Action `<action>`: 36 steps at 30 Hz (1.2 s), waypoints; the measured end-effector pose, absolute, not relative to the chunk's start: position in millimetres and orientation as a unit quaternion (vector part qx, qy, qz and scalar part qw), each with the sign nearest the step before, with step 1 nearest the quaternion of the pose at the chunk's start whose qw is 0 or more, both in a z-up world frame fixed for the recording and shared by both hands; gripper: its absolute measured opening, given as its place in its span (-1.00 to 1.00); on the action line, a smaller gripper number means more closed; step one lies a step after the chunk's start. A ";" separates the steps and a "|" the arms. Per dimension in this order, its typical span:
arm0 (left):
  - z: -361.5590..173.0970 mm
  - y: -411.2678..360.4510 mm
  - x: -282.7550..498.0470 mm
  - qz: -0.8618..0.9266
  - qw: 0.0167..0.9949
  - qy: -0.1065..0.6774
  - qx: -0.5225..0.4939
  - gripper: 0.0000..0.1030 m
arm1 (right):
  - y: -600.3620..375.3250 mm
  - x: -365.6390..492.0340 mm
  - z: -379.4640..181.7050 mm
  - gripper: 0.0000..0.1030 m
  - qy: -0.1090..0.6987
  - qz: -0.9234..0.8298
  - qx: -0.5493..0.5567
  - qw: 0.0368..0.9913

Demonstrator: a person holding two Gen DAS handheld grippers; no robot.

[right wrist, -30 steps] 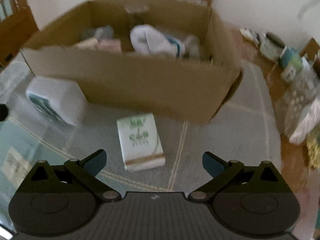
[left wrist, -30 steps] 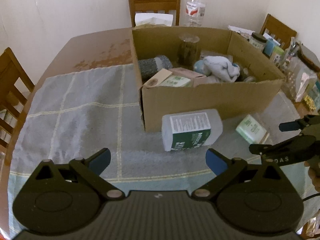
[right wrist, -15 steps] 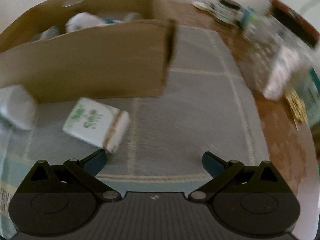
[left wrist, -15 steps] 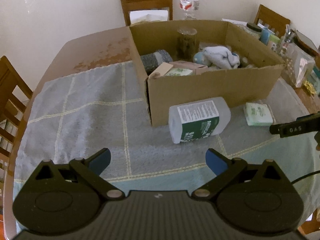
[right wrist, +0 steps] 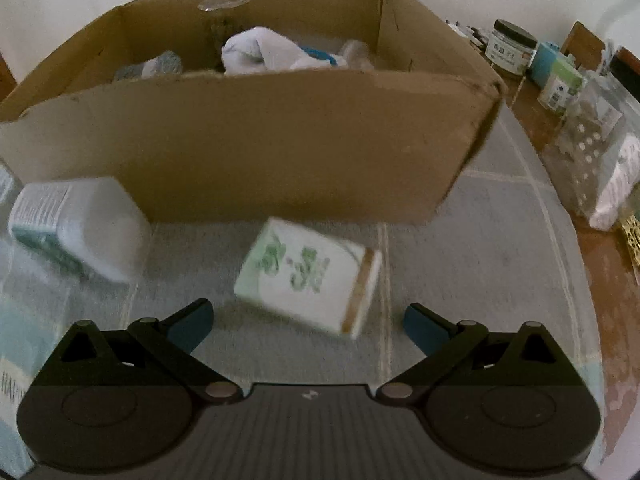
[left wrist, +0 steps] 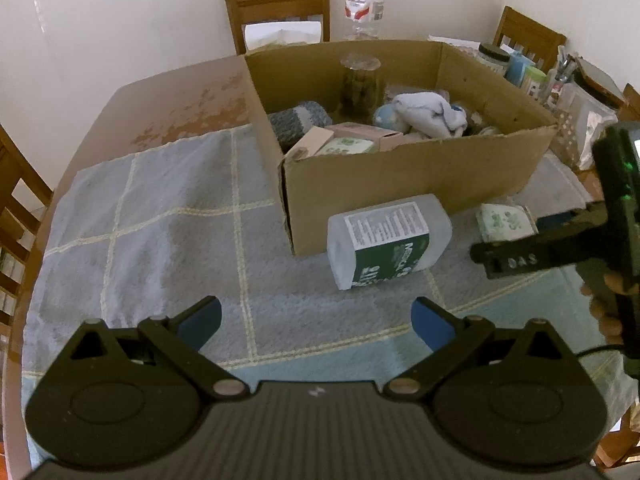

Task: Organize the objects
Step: 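Move the left tool to the white MEDICAL bottle and grasp it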

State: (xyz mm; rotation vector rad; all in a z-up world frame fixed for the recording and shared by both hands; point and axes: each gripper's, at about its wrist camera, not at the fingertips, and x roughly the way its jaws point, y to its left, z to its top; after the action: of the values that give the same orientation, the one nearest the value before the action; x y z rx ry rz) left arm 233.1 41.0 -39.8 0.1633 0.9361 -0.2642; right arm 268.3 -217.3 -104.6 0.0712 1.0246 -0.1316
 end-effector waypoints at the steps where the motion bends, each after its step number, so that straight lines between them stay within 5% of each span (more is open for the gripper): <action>1: -40.2 39.4 233.5 -0.125 0.881 0.449 0.079 0.96 | -218.2 270.2 -105.1 1.00 0.487 -0.063 0.035 0.870; 25: -87.9 -37.0 269.3 -0.063 0.899 0.430 0.051 0.95 | -262.7 268.3 -106.8 1.00 0.464 -0.027 0.014 0.886; 31: -91.9 -40.7 275.5 -0.042 0.899 0.434 0.042 0.64 | -263.5 267.8 -106.9 1.00 0.461 -0.017 0.009 0.887; 36: -88.5 -37.1 273.4 -0.046 0.896 0.440 0.038 0.62 | -263.6 268.2 -106.3 1.00 0.464 -0.011 0.006 0.886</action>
State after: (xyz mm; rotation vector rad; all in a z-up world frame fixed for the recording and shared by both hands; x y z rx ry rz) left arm 273.4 -37.1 -88.5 0.0785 0.9111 -0.0953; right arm 268.2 -263.6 -106.3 0.0133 0.9641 -0.0236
